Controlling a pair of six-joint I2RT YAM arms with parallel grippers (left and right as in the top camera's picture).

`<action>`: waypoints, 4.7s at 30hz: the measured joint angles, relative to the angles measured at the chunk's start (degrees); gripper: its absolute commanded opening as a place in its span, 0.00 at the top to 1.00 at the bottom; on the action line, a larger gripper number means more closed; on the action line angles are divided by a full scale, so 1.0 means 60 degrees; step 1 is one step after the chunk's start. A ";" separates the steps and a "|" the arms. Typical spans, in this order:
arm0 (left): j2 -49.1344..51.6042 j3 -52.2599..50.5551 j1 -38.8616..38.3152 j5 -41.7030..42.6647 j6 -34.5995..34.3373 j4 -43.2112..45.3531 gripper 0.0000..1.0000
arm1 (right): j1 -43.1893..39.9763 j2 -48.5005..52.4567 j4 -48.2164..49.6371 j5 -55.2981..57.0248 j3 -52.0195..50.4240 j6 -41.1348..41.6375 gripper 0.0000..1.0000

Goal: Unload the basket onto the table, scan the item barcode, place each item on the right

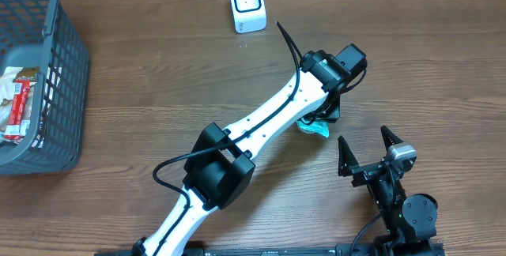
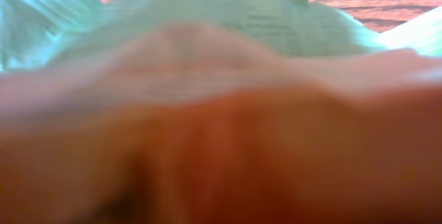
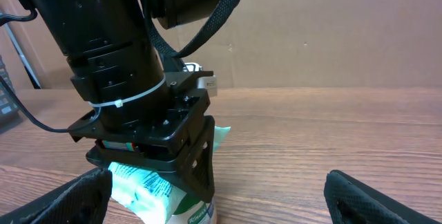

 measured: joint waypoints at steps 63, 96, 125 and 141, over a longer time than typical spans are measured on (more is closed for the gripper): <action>0.0022 0.0452 -0.0259 0.0000 0.0634 -0.0244 0.51 | 0.0000 0.0000 0.0004 -0.0004 0.0000 0.0004 0.00; -0.1228 -0.0106 0.1246 -0.0484 0.1308 -0.2109 0.49 | 0.0000 0.0000 0.0007 0.0000 0.0000 -0.0004 0.00; -0.1228 -0.2699 0.1235 -0.0543 0.1239 -0.1453 0.21 | 0.0000 0.0000 -0.0004 -0.0004 0.0000 -0.0004 0.00; -0.1228 -0.4065 0.1260 -0.0831 0.1235 -0.0583 0.36 | 0.0000 0.0000 0.0007 0.0000 0.0000 0.0000 0.00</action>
